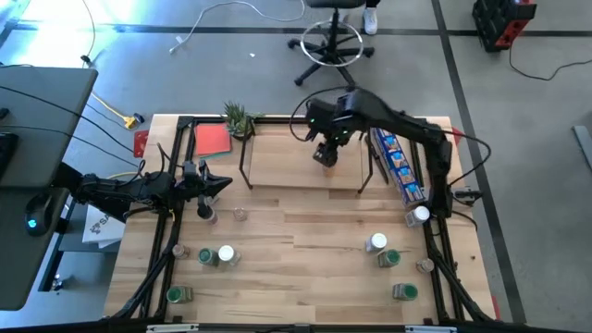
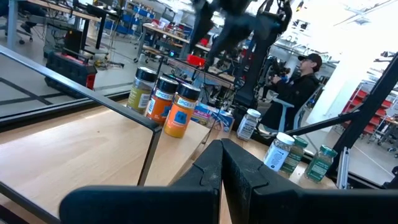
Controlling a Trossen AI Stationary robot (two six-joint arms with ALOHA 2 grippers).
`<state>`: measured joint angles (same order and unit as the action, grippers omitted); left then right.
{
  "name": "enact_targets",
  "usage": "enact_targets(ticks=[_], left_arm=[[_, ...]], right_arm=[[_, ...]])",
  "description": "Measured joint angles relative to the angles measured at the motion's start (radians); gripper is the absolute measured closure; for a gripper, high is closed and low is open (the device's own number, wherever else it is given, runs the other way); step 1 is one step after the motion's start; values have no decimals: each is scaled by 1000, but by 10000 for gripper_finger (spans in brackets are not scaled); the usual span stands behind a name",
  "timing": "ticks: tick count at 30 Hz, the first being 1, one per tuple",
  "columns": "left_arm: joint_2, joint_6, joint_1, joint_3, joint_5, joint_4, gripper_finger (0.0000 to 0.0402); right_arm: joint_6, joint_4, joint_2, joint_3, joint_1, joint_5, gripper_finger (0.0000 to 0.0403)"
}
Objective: Shelf spices
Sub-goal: Put the black seasoning bottle on the shelf aligned with the other black seasoning bottles
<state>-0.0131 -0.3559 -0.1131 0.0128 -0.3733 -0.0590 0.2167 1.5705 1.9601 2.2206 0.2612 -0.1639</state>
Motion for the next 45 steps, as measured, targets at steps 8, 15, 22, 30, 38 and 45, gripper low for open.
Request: enact_targets(ticks=[8,15,22,30,38,45], left_arm=[[0,-397,0,-1,-126,-180,401],[0,-681,0,-1,-369,-257,401],[0,-607,0,-1,-418,-283,401],[-117,-430,-10,259,-250,31,401],[-553,-334,-13,834,-1,778,401],[-810,-333,-12,1025,257,1039,398]], right_arm=[[-103,0,-177,96,-50,-28,140],[10,1,-323,89,-53,-36,140],[75,1,-395,89,-55,-134,140],[53,1,-385,88,-55,-159,140],[10,0,-354,87,-55,-159,140],[-26,1,-329,87,-55,-159,140]])
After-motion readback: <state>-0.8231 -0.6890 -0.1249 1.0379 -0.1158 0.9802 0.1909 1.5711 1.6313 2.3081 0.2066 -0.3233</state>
